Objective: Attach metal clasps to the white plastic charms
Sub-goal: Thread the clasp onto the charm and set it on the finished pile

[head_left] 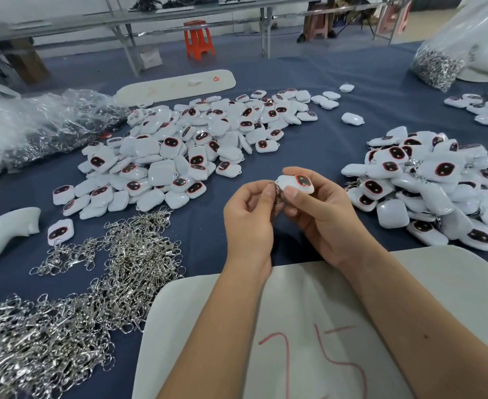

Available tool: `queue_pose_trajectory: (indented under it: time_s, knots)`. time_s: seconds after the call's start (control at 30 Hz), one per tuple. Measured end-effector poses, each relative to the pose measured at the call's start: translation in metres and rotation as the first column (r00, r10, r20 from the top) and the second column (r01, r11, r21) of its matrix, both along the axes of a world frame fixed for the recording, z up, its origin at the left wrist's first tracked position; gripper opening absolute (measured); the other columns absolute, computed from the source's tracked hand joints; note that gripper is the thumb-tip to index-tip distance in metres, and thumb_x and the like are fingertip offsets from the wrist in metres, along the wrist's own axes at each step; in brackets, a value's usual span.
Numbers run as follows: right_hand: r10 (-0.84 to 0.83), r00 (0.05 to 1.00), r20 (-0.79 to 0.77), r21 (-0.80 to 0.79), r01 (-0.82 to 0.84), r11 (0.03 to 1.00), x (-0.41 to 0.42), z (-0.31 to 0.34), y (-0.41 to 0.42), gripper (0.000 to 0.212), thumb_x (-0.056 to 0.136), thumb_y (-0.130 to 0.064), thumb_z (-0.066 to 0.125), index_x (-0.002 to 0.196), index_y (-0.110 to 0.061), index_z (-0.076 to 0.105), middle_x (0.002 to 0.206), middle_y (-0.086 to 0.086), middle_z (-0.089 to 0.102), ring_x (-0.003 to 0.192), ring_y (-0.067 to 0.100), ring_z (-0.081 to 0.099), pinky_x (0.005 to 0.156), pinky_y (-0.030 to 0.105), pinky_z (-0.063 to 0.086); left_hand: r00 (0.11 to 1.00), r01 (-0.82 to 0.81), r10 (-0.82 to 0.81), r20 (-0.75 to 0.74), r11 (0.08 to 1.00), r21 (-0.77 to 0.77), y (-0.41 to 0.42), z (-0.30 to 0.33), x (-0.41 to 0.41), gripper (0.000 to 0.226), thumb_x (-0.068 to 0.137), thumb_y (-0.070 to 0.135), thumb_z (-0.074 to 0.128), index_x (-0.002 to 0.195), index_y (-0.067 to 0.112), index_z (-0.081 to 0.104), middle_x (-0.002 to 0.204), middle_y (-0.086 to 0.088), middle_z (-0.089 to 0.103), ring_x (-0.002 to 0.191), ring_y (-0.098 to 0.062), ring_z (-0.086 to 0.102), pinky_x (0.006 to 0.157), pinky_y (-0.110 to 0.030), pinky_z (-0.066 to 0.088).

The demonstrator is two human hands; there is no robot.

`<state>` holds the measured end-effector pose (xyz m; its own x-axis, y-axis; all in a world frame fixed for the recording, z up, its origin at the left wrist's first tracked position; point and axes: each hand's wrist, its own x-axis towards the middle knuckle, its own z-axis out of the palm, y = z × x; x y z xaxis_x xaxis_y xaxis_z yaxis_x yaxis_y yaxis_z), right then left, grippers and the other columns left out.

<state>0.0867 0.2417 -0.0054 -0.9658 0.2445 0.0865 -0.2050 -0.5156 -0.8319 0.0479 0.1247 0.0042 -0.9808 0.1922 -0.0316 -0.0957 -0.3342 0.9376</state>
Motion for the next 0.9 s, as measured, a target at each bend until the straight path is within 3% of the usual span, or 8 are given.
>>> queue_pose_trajectory:
  time_s: [0.17,0.3,0.37,0.47,0.6,0.77,0.83,0.9]
  knots:
    - [-0.073,0.997,0.027,0.095,0.070,0.993,0.000,0.000,-0.002,0.034,0.082,-0.009,0.080,0.115,-0.013,0.071,0.093,0.001,0.072,0.070,0.007,0.065,0.066,0.020,0.054,0.984,-0.152,0.149,-0.103,0.988,-0.031,0.001,-0.005,-0.002,0.012,0.092,-0.003,0.069,0.092,0.009,0.073,0.069,-0.001,0.070,0.069,-0.013,0.066,0.074,-0.024,0.056]
    - [-0.098,0.995,0.022,0.166,0.093,0.982,0.000,0.000,-0.005,0.041,0.077,-0.017,0.081,0.117,-0.012,0.071,0.095,0.000,0.072,0.074,0.008,0.063,0.067,0.021,0.055,0.981,-0.165,0.161,-0.111,0.986,-0.032,-0.003,-0.007,-0.005,0.016,0.089,-0.004,0.072,0.089,0.012,0.076,0.075,-0.003,0.075,0.072,-0.012,0.070,0.071,-0.021,0.055]
    - [-0.100,0.995,0.029,0.155,0.095,0.983,0.000,-0.001,-0.004,0.039,0.078,-0.018,0.080,0.115,-0.012,0.072,0.094,0.000,0.070,0.074,0.009,0.061,0.067,0.021,0.055,0.952,-0.183,0.136,-0.273,0.971,-0.153,-0.010,-0.007,-0.012,0.020,0.089,-0.002,0.073,0.087,0.018,0.077,0.077,0.002,0.076,0.074,-0.011,0.072,0.073,-0.022,0.055]
    - [-0.104,0.993,0.058,0.186,0.092,0.978,-0.001,-0.003,-0.003,0.034,0.082,-0.018,0.080,0.114,-0.010,0.072,0.090,0.001,0.066,0.069,0.010,0.058,0.066,0.021,0.053,0.831,-0.260,-0.015,-0.557,0.873,-0.412,-0.023,-0.005,-0.021,0.022,0.089,0.004,0.071,0.086,0.025,0.075,0.081,0.013,0.074,0.081,-0.008,0.072,0.077,-0.023,0.056]
    - [-0.150,0.985,0.086,0.267,0.122,0.956,-0.003,-0.006,-0.004,0.019,0.091,-0.015,0.079,0.108,-0.009,0.072,0.076,-0.002,0.063,0.064,0.010,0.055,0.061,0.021,0.050,0.702,-0.332,-0.180,-0.689,0.773,-0.541,-0.030,-0.005,-0.022,0.019,0.090,0.001,0.067,0.089,0.018,0.074,0.084,0.010,0.071,0.082,-0.010,0.066,0.078,-0.030,0.054]
    - [-0.199,0.976,0.087,0.285,0.167,0.944,-0.003,-0.006,-0.006,0.011,0.095,-0.014,0.076,0.102,-0.007,0.070,0.079,0.003,0.063,0.064,0.011,0.051,0.058,0.022,0.048,0.648,-0.320,-0.333,-0.685,0.698,-0.641,-0.028,-0.003,-0.025,0.018,0.090,-0.001,0.064,0.088,0.014,0.072,0.082,0.005,0.068,0.078,-0.016,0.062,0.074,-0.040,0.050]
    - [-0.207,0.974,0.096,0.295,0.171,0.940,-0.003,-0.005,-0.006,0.008,0.097,-0.013,0.073,0.102,-0.007,0.070,0.079,0.003,0.062,0.066,0.010,0.052,0.059,0.023,0.048,0.678,-0.262,-0.365,-0.638,0.691,-0.674,-0.029,-0.003,-0.025,0.018,0.089,-0.002,0.065,0.086,0.015,0.071,0.080,0.008,0.069,0.077,-0.013,0.063,0.074,-0.035,0.051]
    - [-0.182,0.978,0.103,0.256,0.151,0.955,-0.002,-0.005,-0.006,0.006,0.099,-0.012,0.069,0.104,-0.008,0.070,0.079,0.001,0.063,0.067,0.010,0.054,0.062,0.024,0.050,0.769,-0.186,-0.289,-0.570,0.752,-0.632,-0.030,-0.004,-0.025,0.016,0.090,0.000,0.068,0.088,0.015,0.073,0.080,0.010,0.071,0.078,-0.008,0.066,0.076,-0.024,0.053]
